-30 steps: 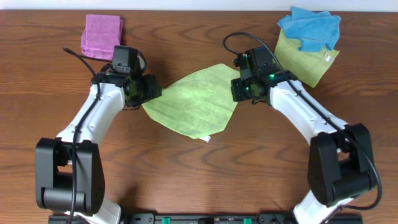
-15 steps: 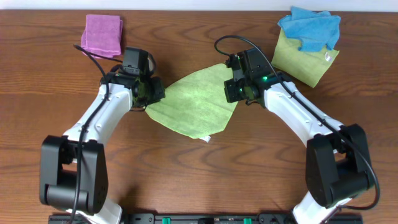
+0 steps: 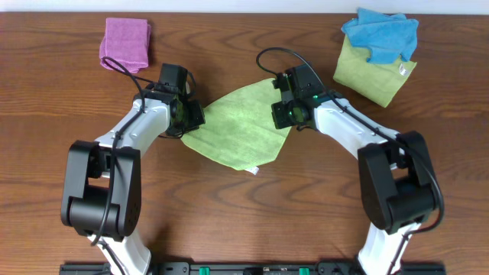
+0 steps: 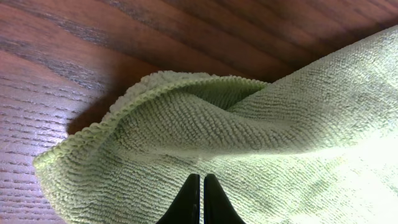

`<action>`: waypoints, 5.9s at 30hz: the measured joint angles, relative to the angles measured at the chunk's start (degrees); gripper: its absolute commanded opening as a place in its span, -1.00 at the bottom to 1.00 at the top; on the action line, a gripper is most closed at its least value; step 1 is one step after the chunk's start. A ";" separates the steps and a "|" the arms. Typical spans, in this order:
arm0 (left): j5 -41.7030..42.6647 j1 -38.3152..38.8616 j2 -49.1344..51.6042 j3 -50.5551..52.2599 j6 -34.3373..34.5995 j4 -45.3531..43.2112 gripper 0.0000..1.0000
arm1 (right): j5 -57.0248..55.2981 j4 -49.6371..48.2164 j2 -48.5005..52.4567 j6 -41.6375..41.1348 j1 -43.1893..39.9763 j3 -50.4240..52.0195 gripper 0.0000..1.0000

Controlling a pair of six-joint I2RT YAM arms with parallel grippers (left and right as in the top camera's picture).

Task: Fold the cloth

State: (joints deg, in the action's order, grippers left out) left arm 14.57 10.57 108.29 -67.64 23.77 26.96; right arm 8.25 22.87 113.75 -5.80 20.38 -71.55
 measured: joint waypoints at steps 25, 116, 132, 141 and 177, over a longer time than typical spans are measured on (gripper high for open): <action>-4.52 0.00 3.32 -0.02 0.39 -3.74 -0.89 | -0.76 -1.95 2.01 0.00 0.00 0.00 -0.97; -0.39 3.19 -8.09 -0.31 -2.86 8.92 -0.89 | 4.85 31.19 -13.40 -3.56 0.28 -3.69 -0.97; -7.78 7.28 -7.15 -0.31 -27.32 5.92 0.11 | 4.87 32.81 -13.40 1.79 0.26 -3.69 -0.97; -6.67 7.28 -3.37 -0.31 -37.66 6.64 0.11 | 4.87 32.81 -13.40 3.45 0.26 -3.69 -0.97; -0.46 4.15 -0.28 -0.31 -43.74 4.50 -0.19 | 5.07 32.57 -13.40 3.52 0.28 -3.69 -0.98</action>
State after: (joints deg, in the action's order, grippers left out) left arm 14.11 14.72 108.01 -67.94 -19.97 31.46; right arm 13.32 55.44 100.36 -2.28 20.67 -75.24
